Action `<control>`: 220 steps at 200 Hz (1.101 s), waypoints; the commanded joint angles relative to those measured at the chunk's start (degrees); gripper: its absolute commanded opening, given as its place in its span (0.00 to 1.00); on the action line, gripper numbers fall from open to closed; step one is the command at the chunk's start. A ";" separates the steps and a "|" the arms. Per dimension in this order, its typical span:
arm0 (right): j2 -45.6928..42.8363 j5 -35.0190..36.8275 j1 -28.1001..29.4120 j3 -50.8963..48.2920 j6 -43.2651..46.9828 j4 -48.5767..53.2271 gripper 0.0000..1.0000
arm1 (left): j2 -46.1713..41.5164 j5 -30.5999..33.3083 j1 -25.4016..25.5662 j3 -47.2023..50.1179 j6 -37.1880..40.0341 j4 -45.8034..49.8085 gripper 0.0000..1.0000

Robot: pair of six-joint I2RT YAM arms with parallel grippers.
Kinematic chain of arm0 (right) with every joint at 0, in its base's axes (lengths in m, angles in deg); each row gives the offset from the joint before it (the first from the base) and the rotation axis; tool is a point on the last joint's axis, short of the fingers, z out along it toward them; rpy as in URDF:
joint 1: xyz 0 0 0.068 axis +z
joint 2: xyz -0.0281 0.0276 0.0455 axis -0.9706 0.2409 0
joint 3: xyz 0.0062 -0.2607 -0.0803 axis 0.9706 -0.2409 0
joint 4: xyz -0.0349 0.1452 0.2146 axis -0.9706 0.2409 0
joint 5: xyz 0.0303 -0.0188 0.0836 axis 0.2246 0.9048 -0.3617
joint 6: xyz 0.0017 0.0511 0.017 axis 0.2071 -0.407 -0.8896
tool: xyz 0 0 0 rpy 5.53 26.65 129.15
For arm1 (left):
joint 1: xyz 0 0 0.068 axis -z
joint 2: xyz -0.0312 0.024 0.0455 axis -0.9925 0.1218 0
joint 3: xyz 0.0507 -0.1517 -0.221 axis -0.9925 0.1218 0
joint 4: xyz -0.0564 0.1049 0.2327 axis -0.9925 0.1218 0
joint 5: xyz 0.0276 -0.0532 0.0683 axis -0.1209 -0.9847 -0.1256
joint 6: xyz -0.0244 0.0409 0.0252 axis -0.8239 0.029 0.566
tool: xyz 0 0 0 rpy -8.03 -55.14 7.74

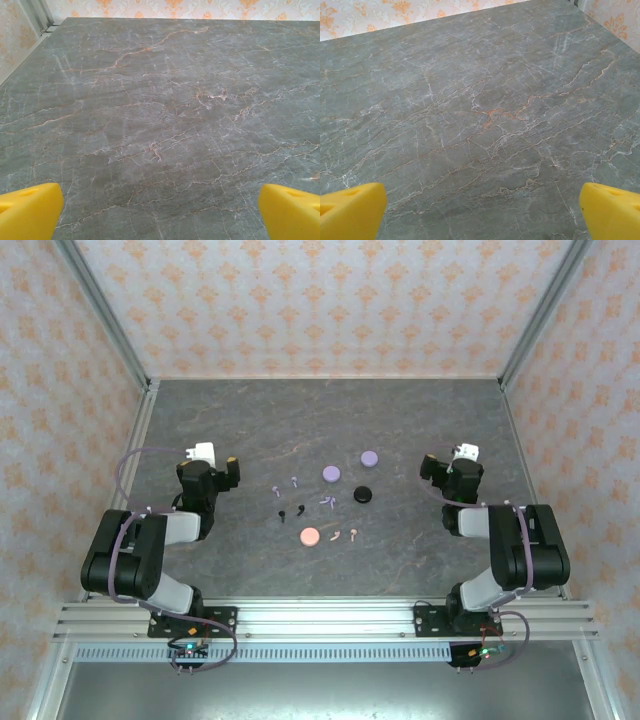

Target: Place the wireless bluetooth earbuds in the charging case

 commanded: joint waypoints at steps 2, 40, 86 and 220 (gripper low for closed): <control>-0.28 0.88 0.32 0.36 -0.47 -0.06 0.99 | 0.30 1.79 0.34 -1.23 0.77 0.51 1.00; -0.25 0.88 0.30 0.38 -0.44 -0.04 0.99 | 0.31 1.77 0.35 -1.23 0.74 0.57 1.00; -0.29 0.79 0.32 0.27 -0.48 -0.09 0.99 | 0.31 1.80 0.34 -1.34 0.77 0.66 1.00; -25.82 -10.30 5.94 17.93 -5.29 53.49 0.99 | -19.33 -4.17 1.59 -21.20 -20.06 48.38 1.00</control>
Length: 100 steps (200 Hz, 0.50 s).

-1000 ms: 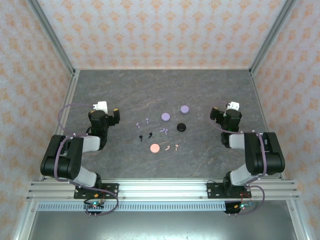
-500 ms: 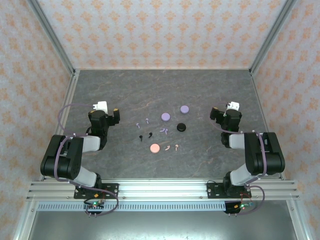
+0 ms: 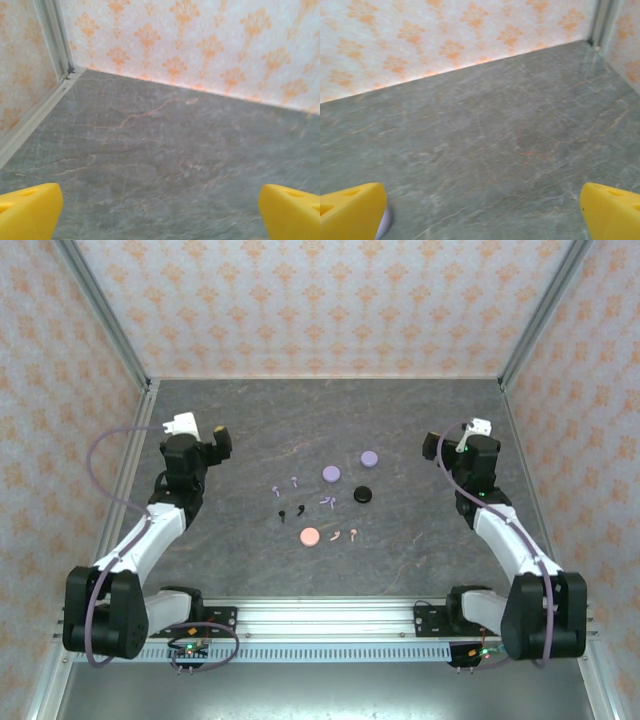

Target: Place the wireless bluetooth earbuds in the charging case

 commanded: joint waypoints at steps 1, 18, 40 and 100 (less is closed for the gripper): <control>-2.90 -4.06 3.84 3.79 -1.90 17.97 0.99 | -0.82 -5.73 1.00 -5.02 -10.19 18.07 1.00; -4.11 -7.40 7.29 6.58 -2.85 24.74 0.99 | -2.11 -8.62 2.60 -6.08 -13.72 23.37 1.00; -4.44 -7.92 15.56 9.57 -2.49 31.87 0.99 | -5.40 -11.15 4.10 -3.74 -18.75 24.09 1.00; 5.60 -0.44 39.73 16.39 -9.64 41.55 1.00 | -9.41 -7.91 4.33 -2.46 -22.85 25.54 1.00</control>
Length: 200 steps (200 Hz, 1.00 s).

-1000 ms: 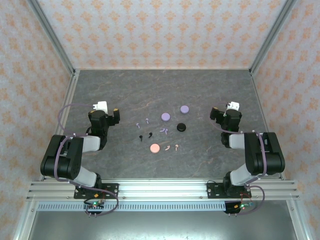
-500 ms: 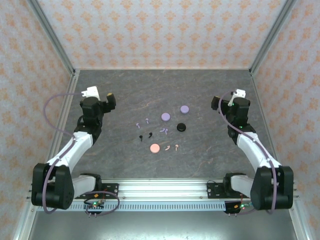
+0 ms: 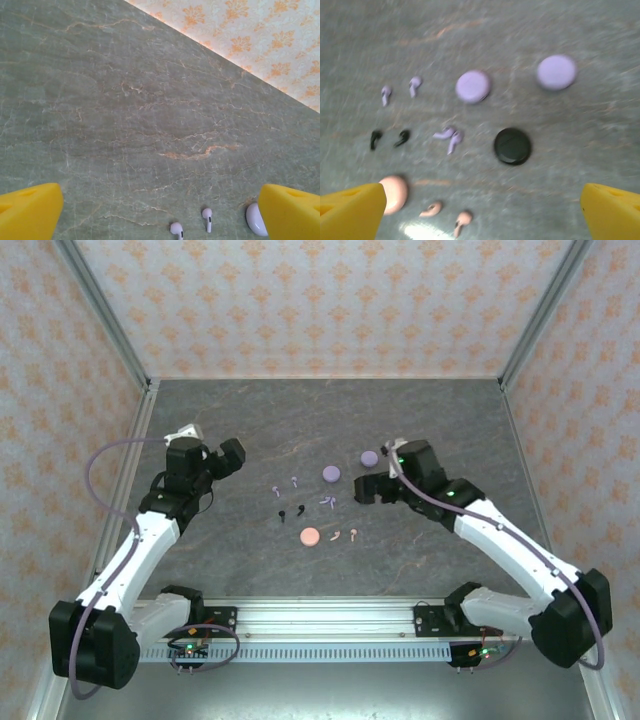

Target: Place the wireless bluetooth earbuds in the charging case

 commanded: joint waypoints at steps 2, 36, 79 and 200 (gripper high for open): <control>5.39 4.49 8.06 3.28 -5.34 6.75 0.99 | -1.42 1.92 0.23 0.12 -2.56 2.82 1.00; 19.51 7.79 18.35 13.06 -8.45 13.07 0.93 | -2.40 4.03 0.20 -0.25 -2.47 3.27 1.00; 36.66 8.56 24.96 26.54 -8.04 20.66 0.91 | -2.76 5.96 0.22 -1.35 -1.51 3.97 1.00; 50.28 8.11 25.83 33.13 -7.89 21.65 0.82 | -3.28 6.35 0.20 -2.45 -0.78 5.49 1.00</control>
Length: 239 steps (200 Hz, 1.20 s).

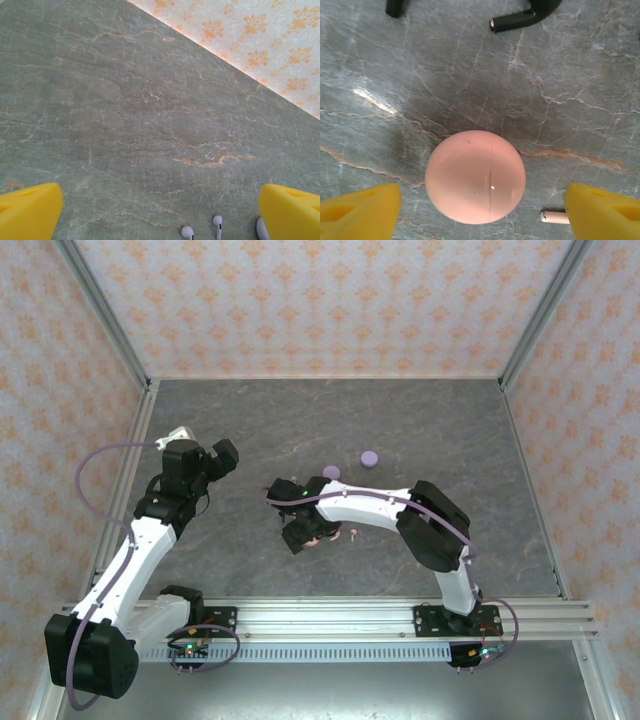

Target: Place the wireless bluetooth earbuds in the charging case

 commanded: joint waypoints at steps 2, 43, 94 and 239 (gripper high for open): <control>1.26 1.53 0.07 1.18 -0.25 1.00 0.82 | -0.57 1.60 0.23 -1.73 0.46 1.45 1.00; 2.30 2.26 0.07 0.38 -1.11 -0.79 0.74 | -0.53 1.08 0.23 -1.91 0.20 1.40 1.00; 2.55 2.17 0.06 -1.31 -2.07 -2.20 0.67 | -0.44 0.90 0.32 -2.42 0.10 1.76 1.00; -18.40 8.96 -2.84 -16.85 12.20 -19.63 0.48 | 0.90 -9.19 0.32 -8.52 3.59 4.98 1.00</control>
